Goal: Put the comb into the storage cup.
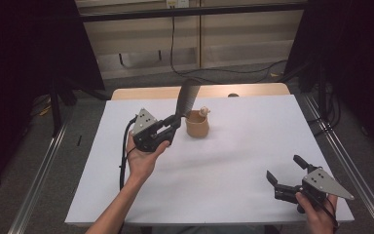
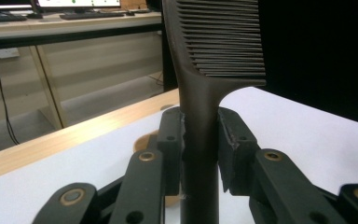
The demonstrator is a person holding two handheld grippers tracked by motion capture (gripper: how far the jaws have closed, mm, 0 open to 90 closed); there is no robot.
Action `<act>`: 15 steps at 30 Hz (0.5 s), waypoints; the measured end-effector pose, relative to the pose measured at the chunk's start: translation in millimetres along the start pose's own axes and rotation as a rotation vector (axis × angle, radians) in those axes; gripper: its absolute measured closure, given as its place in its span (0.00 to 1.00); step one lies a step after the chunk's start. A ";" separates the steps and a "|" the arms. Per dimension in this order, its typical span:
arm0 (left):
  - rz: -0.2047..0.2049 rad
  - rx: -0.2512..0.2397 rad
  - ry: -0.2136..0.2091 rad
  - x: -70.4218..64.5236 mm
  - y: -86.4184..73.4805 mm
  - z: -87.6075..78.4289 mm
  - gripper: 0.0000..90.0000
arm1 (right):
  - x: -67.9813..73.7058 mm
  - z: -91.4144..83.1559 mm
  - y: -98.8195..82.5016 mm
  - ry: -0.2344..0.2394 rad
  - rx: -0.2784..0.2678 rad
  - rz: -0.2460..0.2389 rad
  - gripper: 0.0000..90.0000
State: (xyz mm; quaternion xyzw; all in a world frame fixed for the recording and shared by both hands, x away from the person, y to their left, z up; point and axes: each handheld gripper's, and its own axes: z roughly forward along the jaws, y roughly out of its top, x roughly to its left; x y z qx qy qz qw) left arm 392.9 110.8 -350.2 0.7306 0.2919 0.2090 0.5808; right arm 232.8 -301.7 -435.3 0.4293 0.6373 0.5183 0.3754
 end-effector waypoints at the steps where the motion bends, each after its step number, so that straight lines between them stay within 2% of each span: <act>1: 0.003 -0.009 0.009 0.5 0.1 1.4 0.81 | 0.0 -0.1 0.1 -0.002 0.000 0.000 0.00; 5: 0.004 -0.011 0.015 5.7 0.6 5.6 0.81 | 0.0 0.1 -0.2 -0.001 0.006 -0.003 0.00; 7: -0.010 -0.022 0.020 7.8 0.8 8.7 0.81 | -0.1 0.3 -0.3 -0.001 0.006 -0.004 0.00; 12: -0.017 -0.033 0.029 14.4 2.5 16.2 0.81 | -0.3 0.0 -0.1 -0.002 0.003 -0.004 0.00; 15: -0.024 -0.024 0.019 16.2 5.1 20.3 0.81 | -0.3 0.0 -0.1 -0.001 0.003 -0.001 0.00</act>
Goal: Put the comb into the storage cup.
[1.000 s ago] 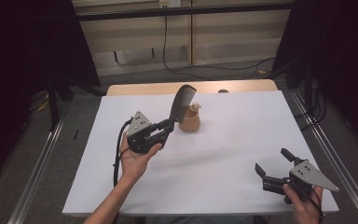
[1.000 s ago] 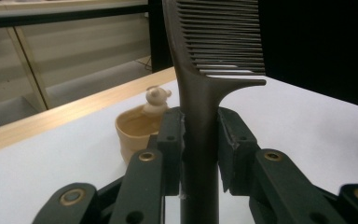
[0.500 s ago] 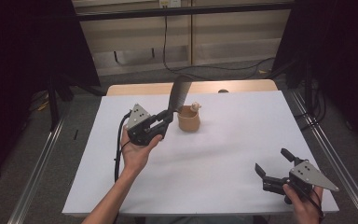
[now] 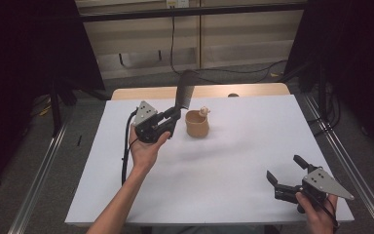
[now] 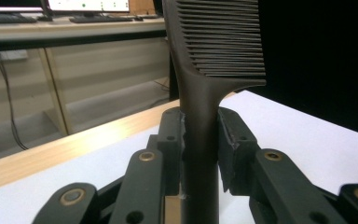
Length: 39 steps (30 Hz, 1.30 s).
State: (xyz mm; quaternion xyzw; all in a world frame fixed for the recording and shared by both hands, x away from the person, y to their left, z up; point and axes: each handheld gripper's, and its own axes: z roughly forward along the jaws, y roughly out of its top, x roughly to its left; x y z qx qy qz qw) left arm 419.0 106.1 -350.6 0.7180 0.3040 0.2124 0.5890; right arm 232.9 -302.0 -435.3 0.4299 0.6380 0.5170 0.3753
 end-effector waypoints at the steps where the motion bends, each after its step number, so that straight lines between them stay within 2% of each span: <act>1: 0.000 -0.005 0.002 0.5 1.5 1.3 0.81 | 0.0 0.1 0.0 0.000 0.000 -0.002 0.00; 3: -0.020 -0.021 -0.001 1.6 4.8 3.4 0.81 | 0.0 0.2 0.0 0.001 -0.001 -0.002 0.00; 8: -0.011 -0.037 0.001 1.8 12.6 10.4 0.81 | -0.4 -0.1 0.0 0.002 -0.002 -0.001 0.00; 12: 0.014 -0.035 0.011 0.8 14.6 17.6 0.81 | -0.2 -0.4 0.1 0.001 -0.002 -0.003 0.00; 17: -0.019 -0.039 0.002 3.3 11.8 28.3 0.81 | -0.4 -0.3 -0.2 0.001 0.002 -0.002 0.00; 27: 0.001 -0.053 0.001 1.6 16.1 52.2 0.81 | -0.1 -0.9 -0.1 0.002 -0.001 0.001 0.00; 30: -0.022 -0.049 -0.003 1.4 16.9 57.5 0.81 | 0.1 -0.8 0.0 0.002 0.000 -0.001 0.00; 32: 0.002 -0.051 0.004 0.1 17.8 60.7 0.81 | 0.0 -0.8 -0.1 0.004 -0.001 -0.004 0.00; 34: -0.014 -0.058 0.002 1.0 18.0 63.4 0.81 | -0.2 -0.1 -0.3 0.003 -0.002 -0.001 0.00; 36: -0.014 -0.070 0.009 0.8 17.1 68.0 0.81 | -0.1 0.0 -0.4 0.003 0.000 0.000 0.00; 39: 0.010 -0.063 0.020 0.7 15.3 75.2 0.81 | 0.4 -0.5 -0.2 0.002 0.002 -0.006 0.00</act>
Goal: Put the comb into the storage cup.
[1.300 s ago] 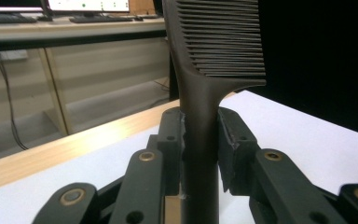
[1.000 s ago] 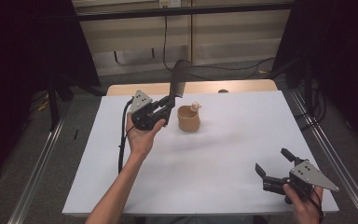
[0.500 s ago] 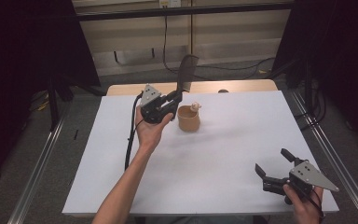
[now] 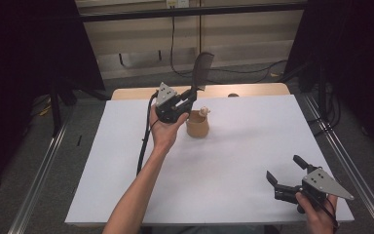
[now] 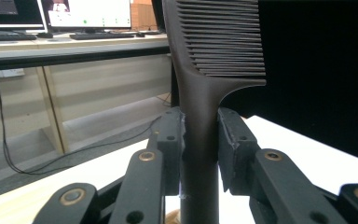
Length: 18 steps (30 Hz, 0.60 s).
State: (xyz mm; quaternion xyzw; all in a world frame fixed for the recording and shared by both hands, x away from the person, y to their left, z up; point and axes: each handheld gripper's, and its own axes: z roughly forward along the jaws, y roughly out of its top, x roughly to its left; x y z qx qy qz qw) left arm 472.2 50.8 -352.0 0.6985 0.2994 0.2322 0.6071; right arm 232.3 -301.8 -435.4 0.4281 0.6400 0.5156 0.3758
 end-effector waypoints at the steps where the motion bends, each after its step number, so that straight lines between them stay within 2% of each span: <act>1: -0.006 0.003 -0.004 -0.4 -0.8 2.1 0.81 | -0.2 0.2 -0.1 0.001 -0.003 -0.001 0.00; 2: -0.019 0.002 -0.009 -2.0 -1.8 4.2 0.81 | -0.4 0.3 -0.2 0.003 -0.003 0.001 0.00; 4: -0.002 0.003 -0.019 -4.3 -3.2 6.8 0.81 | -0.7 0.5 -0.2 0.004 -0.004 0.003 0.00; 6: -0.019 0.002 -0.029 -5.8 -5.6 9.1 0.81 | -0.5 0.1 -0.2 0.005 -0.003 0.003 0.00; 9: -0.017 0.005 -0.030 -6.3 -10.5 11.3 0.81 | -0.1 -0.5 0.0 0.005 -0.002 0.002 0.00; 18: -0.030 0.010 -0.008 -0.2 -22.5 18.2 0.81 | 0.0 -0.6 0.0 0.006 -0.002 -0.002 0.00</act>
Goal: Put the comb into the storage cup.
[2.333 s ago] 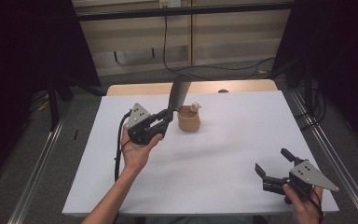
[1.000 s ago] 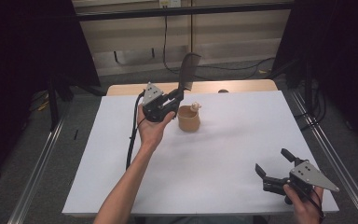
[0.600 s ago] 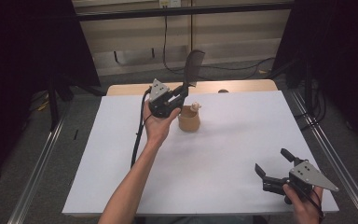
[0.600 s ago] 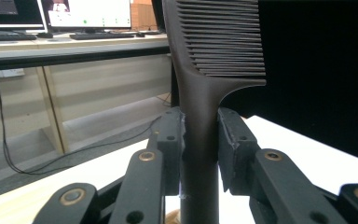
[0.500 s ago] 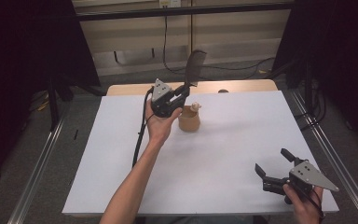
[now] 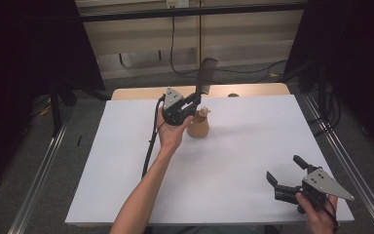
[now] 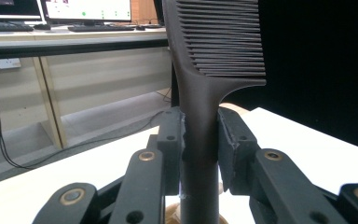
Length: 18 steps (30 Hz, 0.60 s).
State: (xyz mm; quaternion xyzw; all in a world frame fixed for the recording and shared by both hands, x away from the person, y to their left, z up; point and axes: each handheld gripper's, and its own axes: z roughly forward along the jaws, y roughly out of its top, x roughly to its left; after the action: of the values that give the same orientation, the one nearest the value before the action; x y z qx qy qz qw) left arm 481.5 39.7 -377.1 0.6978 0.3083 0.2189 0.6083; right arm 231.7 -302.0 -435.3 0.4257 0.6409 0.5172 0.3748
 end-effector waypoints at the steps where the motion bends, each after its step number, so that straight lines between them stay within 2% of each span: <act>1: 0.010 0.002 0.002 1.2 -0.6 1.1 0.81 | 0.0 0.0 0.0 0.000 0.000 0.000 0.00; 3: -0.006 -0.007 -0.007 3.8 -1.8 4.5 0.81 | 0.1 0.0 0.0 0.000 0.001 0.001 0.00; 6: -0.014 -0.020 0.002 7.7 -2.7 8.6 0.81 | 0.2 -0.1 0.0 0.002 0.002 0.001 0.00; 9: -0.006 -0.014 0.005 11.0 -3.7 10.7 0.81 | 0.1 -0.2 -0.1 0.002 -0.001 0.002 0.00; 10: -0.016 -0.018 0.006 11.4 -4.8 11.2 0.81 | -0.1 -0.2 -0.2 0.004 -0.002 0.003 0.00; 13: 0.004 -0.011 0.009 11.8 -8.4 14.1 0.81 | -0.6 0.1 -0.3 0.001 -0.001 0.004 0.00; 18: -0.003 0.007 0.002 10.2 -16.1 20.2 0.81 | -0.1 -0.2 -0.1 0.006 -0.003 0.002 0.00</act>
State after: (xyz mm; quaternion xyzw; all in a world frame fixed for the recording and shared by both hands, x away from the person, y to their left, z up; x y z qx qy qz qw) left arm 499.9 33.5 -396.9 0.6991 0.3109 0.2176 0.6060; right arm 231.5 -302.2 -435.4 0.4242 0.6410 0.5197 0.3730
